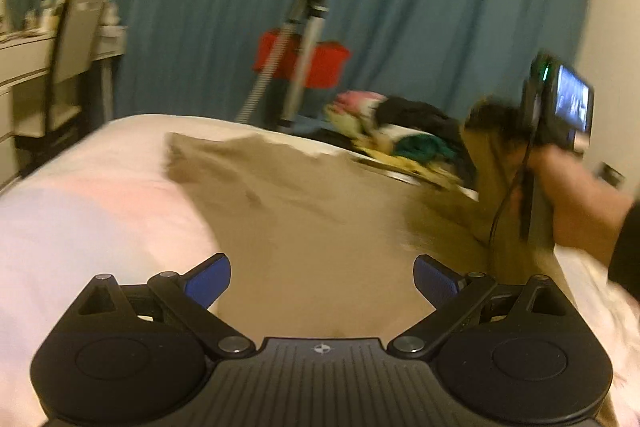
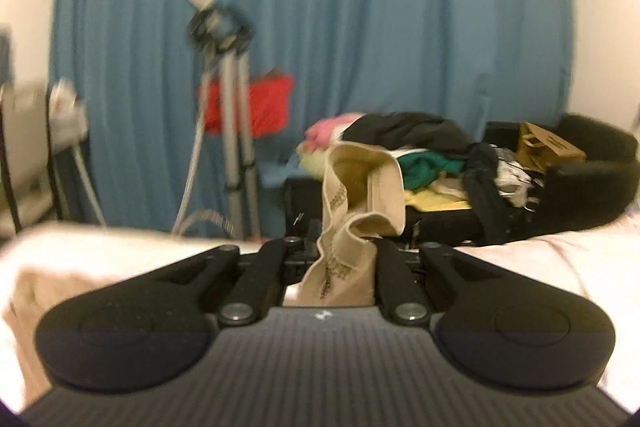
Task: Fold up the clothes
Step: 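Grasp the khaki T-shirt sleeve with the right gripper and fold it across the body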
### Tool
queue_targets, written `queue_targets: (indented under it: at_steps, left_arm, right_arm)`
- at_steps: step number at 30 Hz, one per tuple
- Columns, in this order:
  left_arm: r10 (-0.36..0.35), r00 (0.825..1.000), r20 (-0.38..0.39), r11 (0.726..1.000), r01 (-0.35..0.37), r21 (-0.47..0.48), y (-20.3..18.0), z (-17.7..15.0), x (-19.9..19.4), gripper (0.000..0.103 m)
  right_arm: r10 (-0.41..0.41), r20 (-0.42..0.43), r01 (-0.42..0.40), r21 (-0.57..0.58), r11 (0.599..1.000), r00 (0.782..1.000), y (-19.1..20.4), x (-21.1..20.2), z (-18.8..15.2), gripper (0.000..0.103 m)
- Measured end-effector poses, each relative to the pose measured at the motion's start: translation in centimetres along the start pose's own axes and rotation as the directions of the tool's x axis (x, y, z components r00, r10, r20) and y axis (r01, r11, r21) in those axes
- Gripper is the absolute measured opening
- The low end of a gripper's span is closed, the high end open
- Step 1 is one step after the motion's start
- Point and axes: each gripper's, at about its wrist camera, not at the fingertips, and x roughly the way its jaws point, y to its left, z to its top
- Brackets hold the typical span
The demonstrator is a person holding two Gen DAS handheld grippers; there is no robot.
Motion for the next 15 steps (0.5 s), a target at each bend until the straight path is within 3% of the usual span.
queue_targets:
  at_steps: [5, 9, 12, 14, 15]
  left_arm:
    - [0.003, 0.999, -0.034, 0.993, -0.006, -0.115, 2.8, 0.2, 1.7, 0.099]
    - [0.020, 0.998, -0.062, 0.996, -0.025, -0.089, 3.1, 0.1, 4.1, 0.099]
    - [0.025, 0.996, -0.086, 0.996, -0.032, -0.087, 3.1, -0.3, 5.6, 0.099]
    - [0.009, 0.994, -0.111, 0.995, -0.020, -0.099, 3.3, -0.5, 6.3, 0.098]
    - [0.000, 0.993, -0.122, 0.994, -0.013, -0.104, 3.4, -0.6, 6.5, 0.098]
  right_arm:
    - [0.035, -0.096, -0.049, -0.154, 0.987, 0.995, 7.5, 4.7, -4.2, 0.009]
    - [0.023, -0.139, -0.049, -0.184, 0.982, 0.990, 9.2, 7.4, -5.6, 0.010]
    - [-0.001, -0.199, -0.028, -0.141, 0.990, 0.980, 8.7, 8.6, -6.2, 0.013]
    - [-0.005, -0.230, -0.022, -0.117, 0.993, 0.973, 8.3, 8.5, -6.3, 0.036]
    - [0.003, -0.238, -0.028, -0.102, 0.994, 0.971, 8.1, 8.2, -6.3, 0.063]
